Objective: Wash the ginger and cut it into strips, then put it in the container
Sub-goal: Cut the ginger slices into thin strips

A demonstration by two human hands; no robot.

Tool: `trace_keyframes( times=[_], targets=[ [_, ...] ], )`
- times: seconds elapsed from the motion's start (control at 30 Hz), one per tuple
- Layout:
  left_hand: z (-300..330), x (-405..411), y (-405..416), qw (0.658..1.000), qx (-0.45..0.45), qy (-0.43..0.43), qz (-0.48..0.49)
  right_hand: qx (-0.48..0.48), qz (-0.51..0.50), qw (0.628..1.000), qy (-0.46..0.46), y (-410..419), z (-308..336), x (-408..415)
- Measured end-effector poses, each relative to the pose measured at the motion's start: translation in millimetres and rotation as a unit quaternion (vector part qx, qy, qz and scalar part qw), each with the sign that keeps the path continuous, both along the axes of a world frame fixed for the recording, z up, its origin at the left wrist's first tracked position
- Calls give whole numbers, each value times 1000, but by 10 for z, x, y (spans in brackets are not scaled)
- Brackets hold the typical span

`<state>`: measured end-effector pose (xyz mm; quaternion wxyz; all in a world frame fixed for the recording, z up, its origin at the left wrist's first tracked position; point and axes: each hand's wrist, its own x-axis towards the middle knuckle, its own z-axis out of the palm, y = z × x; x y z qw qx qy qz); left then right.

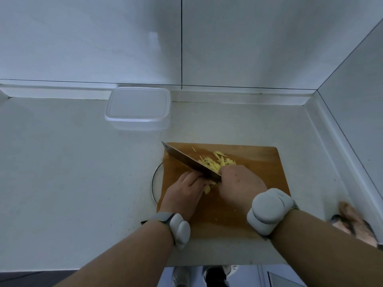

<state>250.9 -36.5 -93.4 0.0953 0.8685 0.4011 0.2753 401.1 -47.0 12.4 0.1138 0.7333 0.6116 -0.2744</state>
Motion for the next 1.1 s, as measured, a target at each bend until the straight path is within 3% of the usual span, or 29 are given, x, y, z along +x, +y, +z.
trace_keyframes(
  times=[0.53, 0.77, 0.93, 1.1],
  targets=[
    [2, -8, 0, 1000, 6, -9, 0, 28, -1, 999, 26, 13, -112, -73],
    [27, -5, -19, 1000, 1, -5, 4, -4, 2, 1000, 8, 26, 15, 49],
    [-5, 9, 10, 1000, 9, -18, 11, 31, 0, 999, 33, -7, -102, -57],
    [12, -9, -15, 1000, 5, -17, 5, -8, 10, 999, 31, 46, 9, 79]
  ],
)
